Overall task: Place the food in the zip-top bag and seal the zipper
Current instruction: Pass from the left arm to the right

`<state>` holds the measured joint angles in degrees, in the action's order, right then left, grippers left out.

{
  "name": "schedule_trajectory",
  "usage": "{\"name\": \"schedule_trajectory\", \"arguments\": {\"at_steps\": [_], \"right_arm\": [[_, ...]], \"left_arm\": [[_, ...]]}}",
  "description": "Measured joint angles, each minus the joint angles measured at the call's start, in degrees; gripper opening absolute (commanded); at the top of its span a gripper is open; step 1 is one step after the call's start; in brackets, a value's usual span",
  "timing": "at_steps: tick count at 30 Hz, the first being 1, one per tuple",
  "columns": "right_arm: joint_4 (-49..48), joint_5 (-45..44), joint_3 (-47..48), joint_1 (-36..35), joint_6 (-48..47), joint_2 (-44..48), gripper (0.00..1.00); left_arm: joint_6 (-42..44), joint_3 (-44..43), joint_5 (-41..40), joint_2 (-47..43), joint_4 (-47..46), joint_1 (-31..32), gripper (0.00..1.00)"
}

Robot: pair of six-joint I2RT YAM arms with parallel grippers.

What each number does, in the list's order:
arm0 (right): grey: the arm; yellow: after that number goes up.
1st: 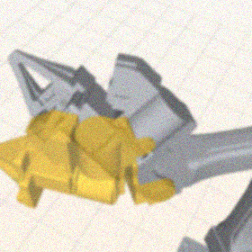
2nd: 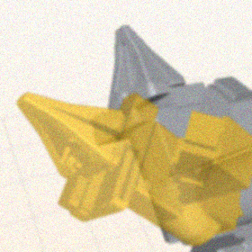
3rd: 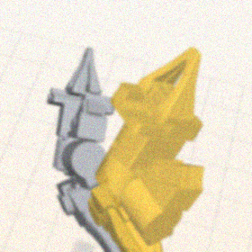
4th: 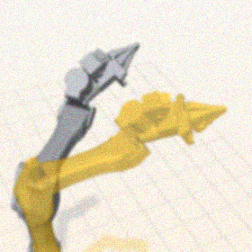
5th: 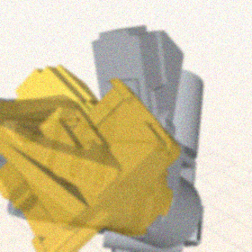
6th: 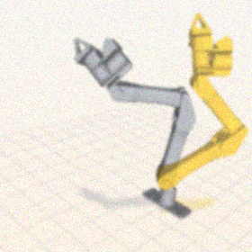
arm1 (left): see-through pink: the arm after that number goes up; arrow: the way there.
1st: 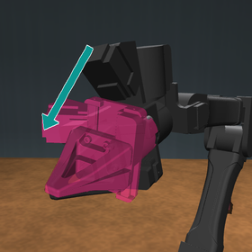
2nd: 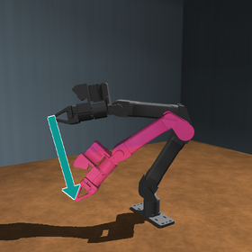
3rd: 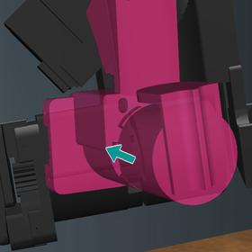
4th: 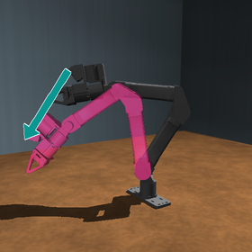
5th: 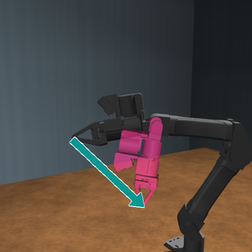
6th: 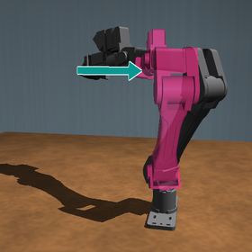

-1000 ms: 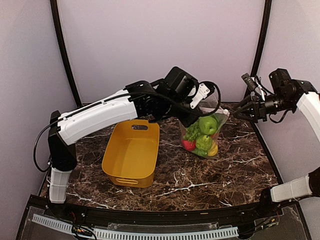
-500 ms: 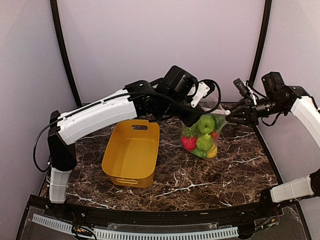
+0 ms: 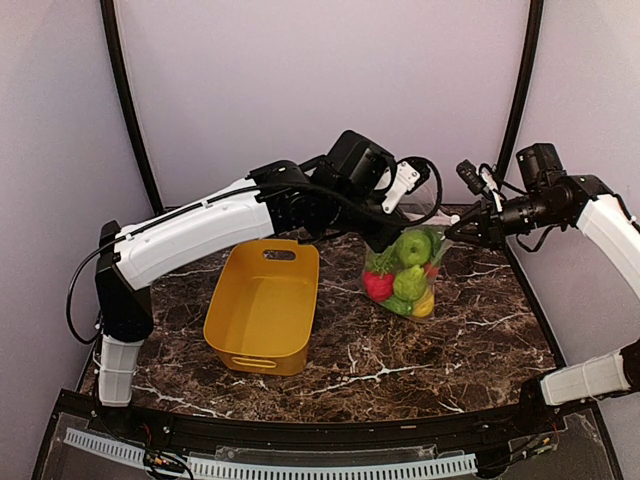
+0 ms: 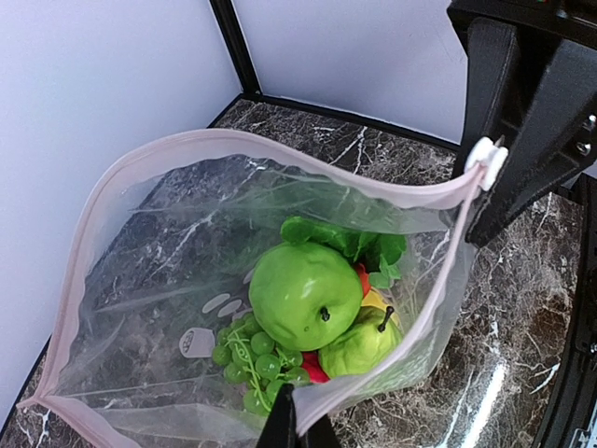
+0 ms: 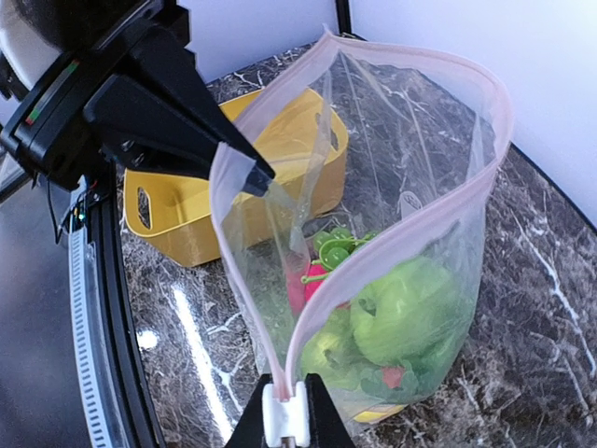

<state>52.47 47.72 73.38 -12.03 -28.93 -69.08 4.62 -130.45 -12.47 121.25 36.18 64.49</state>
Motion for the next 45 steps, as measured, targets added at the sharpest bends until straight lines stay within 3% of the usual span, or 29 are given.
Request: {"name": "schedule_trajectory", "arguments": {"at_steps": [15,17,18,22,31,35,38,45], "right_arm": [[0.00,-1.25,5.20,-1.36,0.44,-1.90,0.00],[0.39,-1.29,5.92,-2.05,0.00,-2.10,0.00],[0.74,-1.36,6.38,-2.62,-0.44,-2.32,0.00],[2.47,-2.10,9.20,-6.01,-2.32,-4.63,0.00],[9.16,-3.80,18.34,-16.50,-7.06,-10.88,0.00],[11.67,-4.98,20.13,-20.20,-8.26,-11.04,0.00],[12.48,-5.79,20.50,-21.40,-8.92,-10.84,0.00],[13.00,-7.96,19.91,-21.79,-9.42,-10.78,0.00]], "left_arm": [[-0.66,0.33,-1.20,-0.85,-0.07,0.00,0.02],[-0.87,0.83,-1.66,-1.44,-0.02,0.00,0.16],[-1.05,1.16,-1.81,-1.81,-0.07,0.00,0.28],[-1.64,4.44,-2.25,-5.05,-0.24,-0.04,0.53],[2.51,23.58,2.54,-22.14,-7.37,-0.13,0.90],[5.95,25.92,6.60,-26.53,-10.84,-0.13,0.98],[8.33,25.88,9.38,-27.26,-12.98,-0.13,0.99],[12.28,22.21,16.55,-20.74,-13.53,-0.13,0.99]]}}
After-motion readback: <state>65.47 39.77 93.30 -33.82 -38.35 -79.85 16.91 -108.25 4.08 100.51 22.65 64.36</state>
